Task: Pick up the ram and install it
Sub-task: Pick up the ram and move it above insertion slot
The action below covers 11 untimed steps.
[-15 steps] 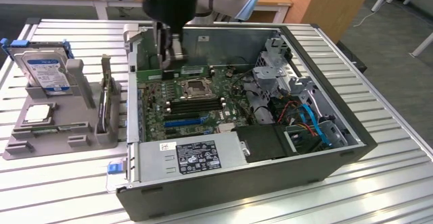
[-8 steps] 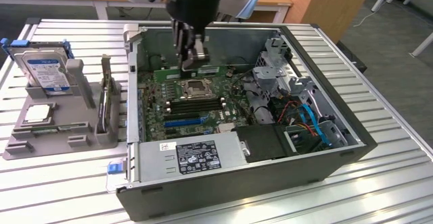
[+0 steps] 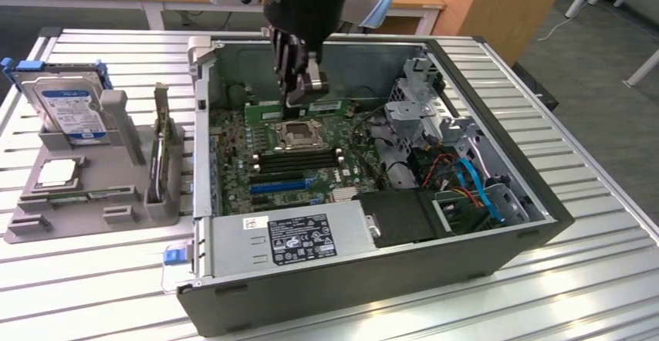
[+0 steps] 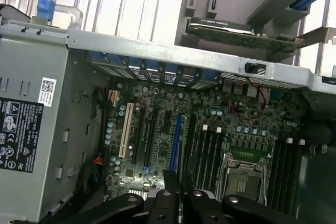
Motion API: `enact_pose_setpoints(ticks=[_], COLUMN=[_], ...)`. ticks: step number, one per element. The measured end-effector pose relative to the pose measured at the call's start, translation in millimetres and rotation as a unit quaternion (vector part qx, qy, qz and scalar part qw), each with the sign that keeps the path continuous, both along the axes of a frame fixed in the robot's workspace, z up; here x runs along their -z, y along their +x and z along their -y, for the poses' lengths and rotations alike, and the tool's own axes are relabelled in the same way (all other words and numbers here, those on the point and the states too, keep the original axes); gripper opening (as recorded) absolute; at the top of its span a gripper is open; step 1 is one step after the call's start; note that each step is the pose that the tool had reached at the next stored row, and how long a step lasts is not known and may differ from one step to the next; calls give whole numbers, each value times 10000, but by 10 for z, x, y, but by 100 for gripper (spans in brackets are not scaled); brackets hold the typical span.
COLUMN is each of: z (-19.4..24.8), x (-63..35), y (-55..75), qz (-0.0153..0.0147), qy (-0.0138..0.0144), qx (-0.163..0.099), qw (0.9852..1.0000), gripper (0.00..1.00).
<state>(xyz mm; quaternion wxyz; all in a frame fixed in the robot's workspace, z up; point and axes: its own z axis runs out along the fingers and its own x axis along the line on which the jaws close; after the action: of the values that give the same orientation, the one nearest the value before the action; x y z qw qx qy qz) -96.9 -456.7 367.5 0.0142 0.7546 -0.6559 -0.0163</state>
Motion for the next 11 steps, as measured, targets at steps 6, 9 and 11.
enact_pose_setpoints(ticks=[6, 9, 11], z=[-214, -225, -226], x=[5, 11, 15], y=[60, 183, 202], qz=[2, 3, 3], qy=[-1, -1, -1], qx=[-2, -1, 73], qw=[10000, 10000, 10000], gripper=[14, 14, 14])
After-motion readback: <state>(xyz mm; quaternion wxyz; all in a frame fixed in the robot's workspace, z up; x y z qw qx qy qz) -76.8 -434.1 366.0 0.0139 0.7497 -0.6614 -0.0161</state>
